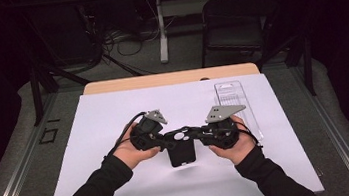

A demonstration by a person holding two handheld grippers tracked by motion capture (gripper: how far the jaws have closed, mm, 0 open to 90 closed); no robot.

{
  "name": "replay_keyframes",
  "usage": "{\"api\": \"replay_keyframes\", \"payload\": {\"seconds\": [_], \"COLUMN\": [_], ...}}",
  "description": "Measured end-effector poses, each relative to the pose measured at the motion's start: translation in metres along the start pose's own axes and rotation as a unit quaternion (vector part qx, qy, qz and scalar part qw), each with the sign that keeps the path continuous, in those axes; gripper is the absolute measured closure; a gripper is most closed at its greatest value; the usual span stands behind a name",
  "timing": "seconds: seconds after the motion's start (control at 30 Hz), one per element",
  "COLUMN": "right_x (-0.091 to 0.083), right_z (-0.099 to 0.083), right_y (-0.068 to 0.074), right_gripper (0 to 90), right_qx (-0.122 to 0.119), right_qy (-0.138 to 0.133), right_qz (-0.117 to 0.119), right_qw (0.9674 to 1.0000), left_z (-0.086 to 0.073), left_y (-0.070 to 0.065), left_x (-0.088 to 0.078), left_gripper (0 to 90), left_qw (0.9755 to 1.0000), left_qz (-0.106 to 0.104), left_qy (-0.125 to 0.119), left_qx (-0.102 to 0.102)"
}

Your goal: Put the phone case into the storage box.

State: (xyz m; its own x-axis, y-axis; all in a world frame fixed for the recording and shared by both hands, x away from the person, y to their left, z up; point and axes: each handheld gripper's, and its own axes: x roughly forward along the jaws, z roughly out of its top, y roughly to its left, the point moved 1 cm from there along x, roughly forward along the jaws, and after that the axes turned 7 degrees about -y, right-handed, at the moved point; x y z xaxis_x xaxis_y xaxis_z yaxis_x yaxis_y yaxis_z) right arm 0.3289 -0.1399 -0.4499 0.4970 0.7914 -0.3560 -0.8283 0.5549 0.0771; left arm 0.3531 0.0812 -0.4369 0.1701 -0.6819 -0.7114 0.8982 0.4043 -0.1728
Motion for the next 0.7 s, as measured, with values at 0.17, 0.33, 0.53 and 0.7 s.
{"api": "replay_keyframes", "payload": {"seconds": [0.17, 0.33, 0.53, 0.7], "right_x": [-0.0002, -0.0007, -0.0018, -0.0026], "right_z": [-0.0006, -0.0011, -0.0011, -0.0007], "right_y": [0.0002, 0.0011, 0.0026, 0.0021], "right_gripper": [83.7, 83.8, 84.0, 84.1], "right_qx": [0.001, 0.002, 0.008, 0.014], "right_qy": [-0.003, -0.007, -0.010, -0.014], "right_qz": [-0.006, -0.015, -0.025, -0.034], "right_qw": [1.0000, 0.9999, 0.9996, 0.9992], "left_z": [0.0003, 0.0003, 0.0005, 0.0005], "left_y": [0.0002, 0.0002, 0.0004, 0.0010], "left_x": [0.0007, 0.0015, 0.0015, 0.0016], "left_gripper": [80.6, 80.5, 80.0, 77.3], "left_qw": [1.0000, 1.0000, 0.9999, 0.9998], "left_qz": [0.000, -0.001, -0.003, -0.003], "left_qy": [-0.002, -0.006, -0.010, -0.014], "left_qx": [-0.004, -0.007, -0.013, -0.017]}}
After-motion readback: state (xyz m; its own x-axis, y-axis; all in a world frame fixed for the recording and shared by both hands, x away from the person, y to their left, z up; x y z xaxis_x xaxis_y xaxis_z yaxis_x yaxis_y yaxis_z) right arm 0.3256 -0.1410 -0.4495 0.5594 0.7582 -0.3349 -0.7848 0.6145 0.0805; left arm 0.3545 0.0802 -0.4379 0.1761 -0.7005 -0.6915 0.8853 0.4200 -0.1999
